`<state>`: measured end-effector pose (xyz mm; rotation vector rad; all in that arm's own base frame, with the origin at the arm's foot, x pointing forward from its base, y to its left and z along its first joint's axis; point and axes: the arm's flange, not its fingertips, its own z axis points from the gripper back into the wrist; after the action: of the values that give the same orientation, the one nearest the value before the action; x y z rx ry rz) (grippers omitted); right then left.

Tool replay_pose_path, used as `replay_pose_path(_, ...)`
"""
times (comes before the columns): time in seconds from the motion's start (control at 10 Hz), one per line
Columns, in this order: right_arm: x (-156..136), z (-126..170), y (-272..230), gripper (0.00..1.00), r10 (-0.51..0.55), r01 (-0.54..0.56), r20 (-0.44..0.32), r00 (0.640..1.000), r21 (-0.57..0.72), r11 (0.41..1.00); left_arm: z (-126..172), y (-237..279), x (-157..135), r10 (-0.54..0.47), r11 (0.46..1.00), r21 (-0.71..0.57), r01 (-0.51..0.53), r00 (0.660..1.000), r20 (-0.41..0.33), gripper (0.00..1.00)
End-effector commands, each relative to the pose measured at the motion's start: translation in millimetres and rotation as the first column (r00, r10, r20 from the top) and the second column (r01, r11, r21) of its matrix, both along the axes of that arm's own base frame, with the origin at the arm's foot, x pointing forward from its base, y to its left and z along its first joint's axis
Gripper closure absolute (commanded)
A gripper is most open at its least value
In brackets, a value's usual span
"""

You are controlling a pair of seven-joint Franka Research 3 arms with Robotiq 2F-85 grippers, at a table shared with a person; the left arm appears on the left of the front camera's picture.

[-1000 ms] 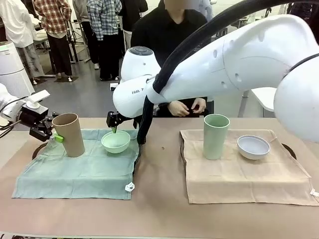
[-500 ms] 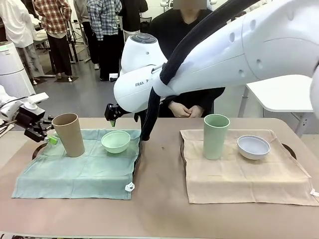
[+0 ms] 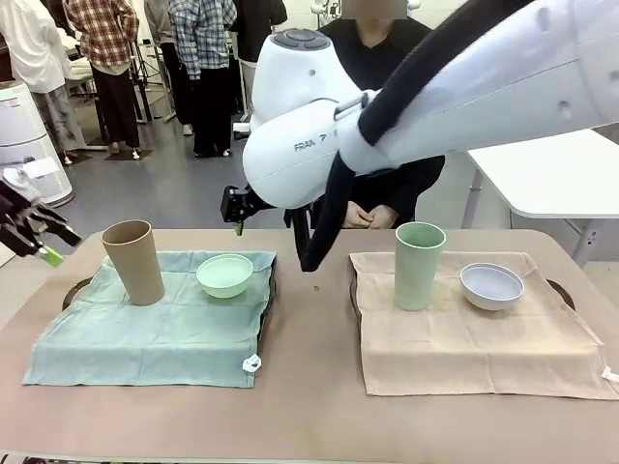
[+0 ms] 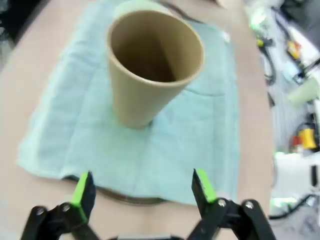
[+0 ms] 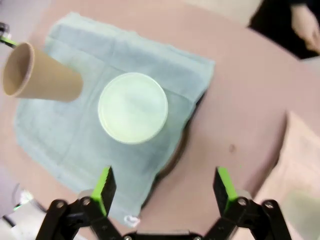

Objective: Set up a tray with a mat and arrange the tableware.
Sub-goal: Place the Picnic Bowl and Reusable plastic cup back onto the Handle tray in front of the human's position.

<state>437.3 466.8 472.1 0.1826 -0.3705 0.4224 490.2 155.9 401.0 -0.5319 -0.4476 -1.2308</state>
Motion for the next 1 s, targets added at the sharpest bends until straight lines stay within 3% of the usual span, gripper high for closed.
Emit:
replay_pose_path(0.0, -32, 20, -20, 0.00, -0.093, 0.094, 0.020, 0.995, -0.075, 0.993, 48, -58, -52, 0.218, 0.951, 0.218, -0.221, 0.975, 0.038, 0.00)
replay_pose_path(0.1, -43, 32, -25, 0.00, -0.121, 0.123, 0.027, 0.992, -0.094, 0.988, 66, -80, -63, 0.328, 0.902, 0.275, -0.333, 0.942, 0.066, 0.00)
replay_pose_path(0.2, -53, 40, -31, 0.00, -0.150, 0.152, 0.018, 0.988, -0.127, 0.980, 76, -101, -66, 0.405, 0.886, 0.220, -0.409, 0.912, 0.064, 0.00)
replay_pose_path(0.3, -61, 45, -36, 0.00, -0.174, 0.171, -0.012, 0.985, -0.143, 0.975, 81, -122, -68, 0.538, 0.827, 0.177, -0.533, 0.842, 0.019, 0.00)
replay_pose_path(0.4, -68, 52, -44, 0.00, -0.226, 0.218, -0.027, 0.974, -0.170, 0.961, 88, -145, -76, 0.597, 0.789, 0.196, -0.583, 0.802, -0.017, 0.00)
replay_pose_path(0.5, -77, 58, -52, 0.00, -0.267, 0.254, -0.046, 0.963, -0.185, 0.949, 94, -169, -95, 0.612, 0.777, 0.229, -0.586, 0.788, -0.061, 0.00)
replay_pose_path(0.7, -100, 70, -73, 0.00, -0.340, 0.317, -0.080, 0.937, -0.215, 0.924, 107, -204, -137, 0.557, 0.795, 0.334, -0.506, 0.827, -0.075, 0.00)
replay_pose_path(0.9, -124, 83, -94, 0.00, -0.353, 0.326, -0.079, 0.932, -0.241, 0.914, 134, -213, -155, 0.588, 0.735, 0.444, -0.513, 0.808, -0.040, 0.00)
